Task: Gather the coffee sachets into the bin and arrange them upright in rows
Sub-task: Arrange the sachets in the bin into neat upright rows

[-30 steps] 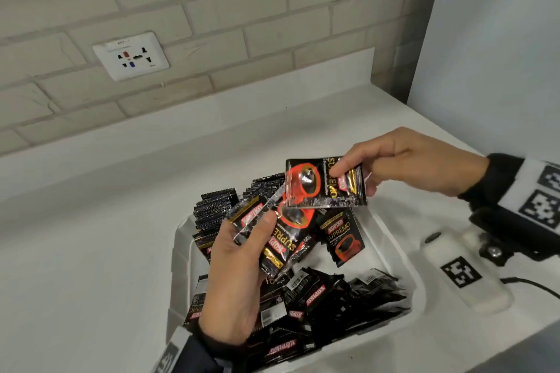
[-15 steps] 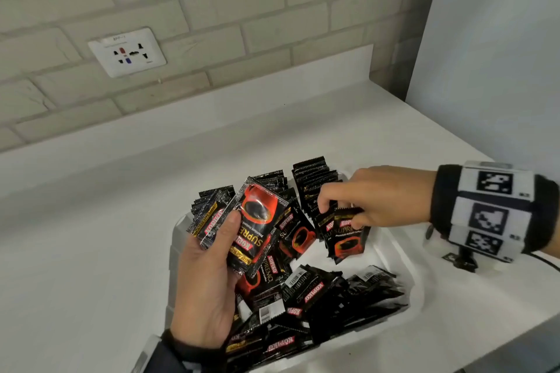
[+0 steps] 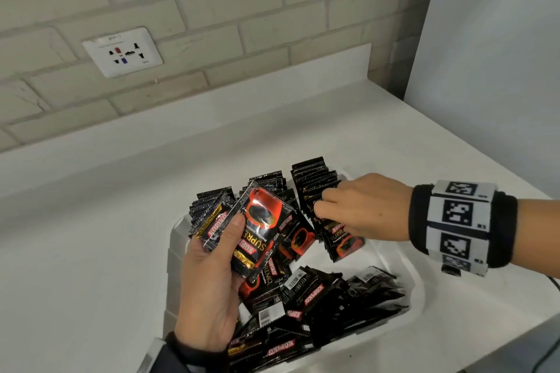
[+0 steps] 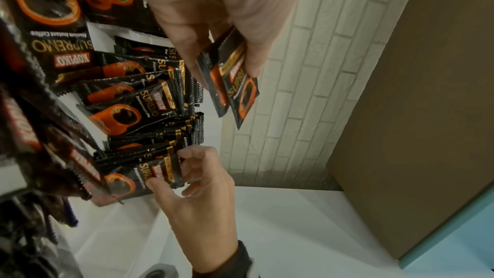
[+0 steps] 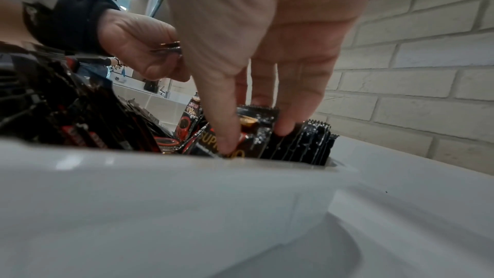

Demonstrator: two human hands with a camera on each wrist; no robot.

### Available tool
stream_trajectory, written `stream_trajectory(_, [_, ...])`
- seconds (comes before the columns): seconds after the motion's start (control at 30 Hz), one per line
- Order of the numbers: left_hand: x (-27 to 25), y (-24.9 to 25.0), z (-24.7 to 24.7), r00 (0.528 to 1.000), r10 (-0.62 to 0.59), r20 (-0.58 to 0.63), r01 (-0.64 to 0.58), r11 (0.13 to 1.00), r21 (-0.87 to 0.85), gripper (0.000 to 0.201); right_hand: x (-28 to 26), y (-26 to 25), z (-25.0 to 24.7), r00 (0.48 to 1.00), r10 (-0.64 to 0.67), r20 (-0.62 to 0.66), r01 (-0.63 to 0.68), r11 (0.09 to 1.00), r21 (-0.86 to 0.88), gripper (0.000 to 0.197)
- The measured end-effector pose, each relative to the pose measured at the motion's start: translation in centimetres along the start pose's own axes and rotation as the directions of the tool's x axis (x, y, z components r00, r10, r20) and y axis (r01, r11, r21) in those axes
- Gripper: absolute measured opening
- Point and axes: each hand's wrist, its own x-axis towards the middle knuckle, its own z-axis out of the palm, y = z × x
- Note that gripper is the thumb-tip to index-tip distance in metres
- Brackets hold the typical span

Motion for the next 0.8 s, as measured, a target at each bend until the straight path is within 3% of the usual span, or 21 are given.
stream_trajectory(0.2, [0.1, -0.4, 0.9, 1.0, -0.025, 0.011, 0.024, 0.999, 0.032, 0.038, -0.2, -0.4, -0.4, 0.988, 0.139, -0.071, -0.141, 0.99, -0.026, 0.043])
stream_trajectory(0.3, [0.1, -0.3, 1.5, 1.0, -0.017, 0.014, 0.016, 1.0, 0.023, 0.039, -0.1, -0.4, -2.3, 0.959, 0.268, -0.093, -0.256, 0.958, 0.127, 0.026])
stream_trajectory(0.37, [0.1, -0.3, 1.9, 1.0, -0.011, 0.016, 0.011, 0.999, 0.033, 0.04, 0.2, -0.5, -4.1, 0.918, 0.392, -0.059, -0.338, 0.852, 0.4, 0.019])
stream_trajectory(0.4, [0.0, -0.2, 2.2, 1.0, -0.01, 0.023, 0.009, 0.999, 0.039, 0.04, 0.4, -0.7, -4.7, 0.896, 0.443, -0.034, -0.346, 0.744, 0.571, 0.02])
stream_trajectory(0.47, [-0.1, -0.1, 2.8, 0.999, 0.003, 0.053, -0.006, 0.998, 0.063, 0.041, 0.9, -1.1, -5.2, 0.881, 0.473, 0.003, -0.282, 0.52, 0.807, 0.028])
stream_trajectory(0.5, [-0.3, -0.1, 3.0, 0.997, 0.019, 0.071, -0.025, 0.996, 0.089, 0.043, 1.2, -1.2, -5.4, 0.887, 0.461, 0.017, -0.251, 0.451, 0.857, 0.037])
stream_trajectory(0.57, [-0.6, -0.2, 3.4, 0.993, 0.054, 0.104, -0.068, 0.988, 0.14, 0.048, 1.7, -1.4, -5.3, 0.911, 0.41, 0.053, -0.236, 0.409, 0.882, 0.054])
stream_trajectory(0.63, [-0.8, -0.1, 3.5, 0.99, 0.066, 0.128, -0.087, 0.981, 0.172, 0.055, 2.0, -1.3, -5.1, 0.92, 0.373, 0.118, -0.265, 0.372, 0.89, 0.054])
stream_trajectory(0.7, [-0.8, 0.0, 3.2, 0.991, 0.063, 0.121, -0.083, 0.981, 0.176, 0.054, 1.8, -1.0, -5.1, 0.915, 0.361, 0.18, -0.298, 0.305, 0.905, 0.045])
stream_trajectory(0.8, [-0.3, 0.2, 2.3, 0.995, 0.035, 0.097, -0.046, 0.992, 0.115, 0.038, 1.1, -0.1, -5.1, 0.888, 0.41, 0.21, -0.342, 0.282, 0.897, 0.022])
